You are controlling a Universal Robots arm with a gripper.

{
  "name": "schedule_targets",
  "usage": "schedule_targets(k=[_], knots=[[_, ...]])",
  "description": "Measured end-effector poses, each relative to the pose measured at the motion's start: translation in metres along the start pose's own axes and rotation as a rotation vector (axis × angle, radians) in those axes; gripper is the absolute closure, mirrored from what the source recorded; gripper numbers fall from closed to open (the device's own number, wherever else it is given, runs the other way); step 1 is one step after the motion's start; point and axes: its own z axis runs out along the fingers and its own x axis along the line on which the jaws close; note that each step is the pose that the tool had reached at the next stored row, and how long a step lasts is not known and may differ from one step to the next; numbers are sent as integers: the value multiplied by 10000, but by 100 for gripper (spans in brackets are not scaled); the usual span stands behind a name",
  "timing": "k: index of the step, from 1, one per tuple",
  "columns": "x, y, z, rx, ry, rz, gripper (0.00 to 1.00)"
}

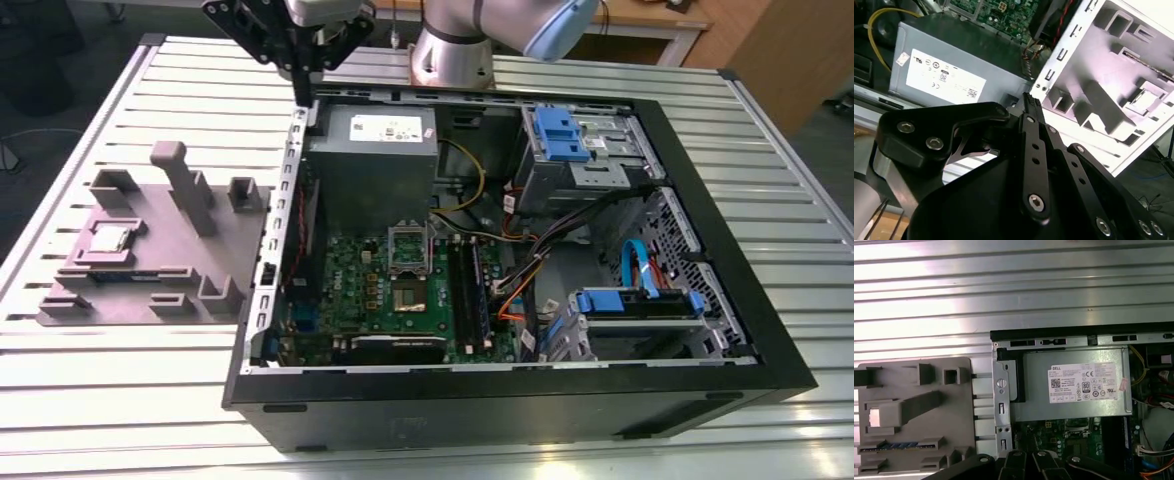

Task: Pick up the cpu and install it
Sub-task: 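Reach for the cpu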

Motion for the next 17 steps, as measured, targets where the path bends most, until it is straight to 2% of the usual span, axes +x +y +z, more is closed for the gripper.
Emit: schedule_targets(k=[2, 17], knots=[[43, -3, 2, -1, 50, 2, 90], [710, -55, 13, -16, 54, 0, 90]])
